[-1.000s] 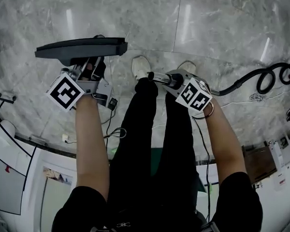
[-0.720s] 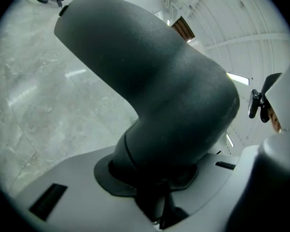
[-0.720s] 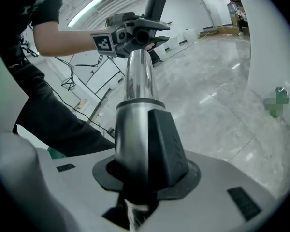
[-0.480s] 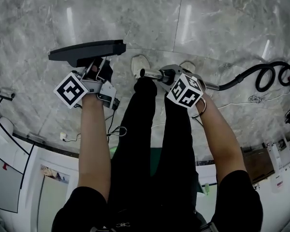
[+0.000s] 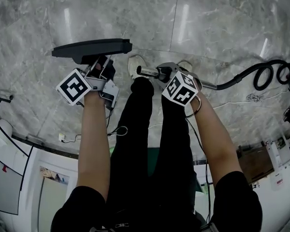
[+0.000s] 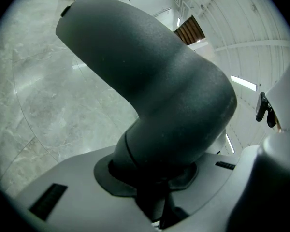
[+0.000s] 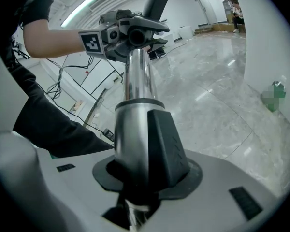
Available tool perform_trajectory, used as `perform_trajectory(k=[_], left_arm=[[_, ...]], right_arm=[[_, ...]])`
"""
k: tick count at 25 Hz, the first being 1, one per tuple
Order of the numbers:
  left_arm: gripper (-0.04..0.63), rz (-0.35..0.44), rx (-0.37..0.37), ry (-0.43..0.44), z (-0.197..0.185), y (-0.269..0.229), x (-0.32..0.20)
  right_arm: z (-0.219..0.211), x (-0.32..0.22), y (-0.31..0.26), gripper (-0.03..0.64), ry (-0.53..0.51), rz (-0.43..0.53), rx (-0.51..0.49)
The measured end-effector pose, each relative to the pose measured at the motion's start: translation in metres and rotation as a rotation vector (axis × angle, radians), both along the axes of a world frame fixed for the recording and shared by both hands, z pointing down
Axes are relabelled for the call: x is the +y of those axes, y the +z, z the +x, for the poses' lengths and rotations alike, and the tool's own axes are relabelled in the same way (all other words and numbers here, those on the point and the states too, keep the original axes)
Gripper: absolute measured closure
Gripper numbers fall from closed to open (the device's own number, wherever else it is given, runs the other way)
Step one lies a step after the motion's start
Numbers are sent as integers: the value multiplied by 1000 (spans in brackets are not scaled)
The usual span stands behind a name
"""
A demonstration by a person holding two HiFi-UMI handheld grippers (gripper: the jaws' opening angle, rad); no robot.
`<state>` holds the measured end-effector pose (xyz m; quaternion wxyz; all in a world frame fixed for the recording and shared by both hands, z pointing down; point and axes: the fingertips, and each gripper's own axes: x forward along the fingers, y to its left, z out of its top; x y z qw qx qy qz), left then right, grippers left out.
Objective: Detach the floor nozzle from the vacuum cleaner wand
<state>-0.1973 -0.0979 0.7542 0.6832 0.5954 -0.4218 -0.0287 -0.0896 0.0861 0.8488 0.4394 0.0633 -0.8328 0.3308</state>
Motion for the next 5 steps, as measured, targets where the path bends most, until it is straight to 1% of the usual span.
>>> perform_trajectory(k=[5], left_arm=[[486,-7,28,-6,9,-3,-3]], right_arm=[[-10,-8,-1,479,8,5,-12]])
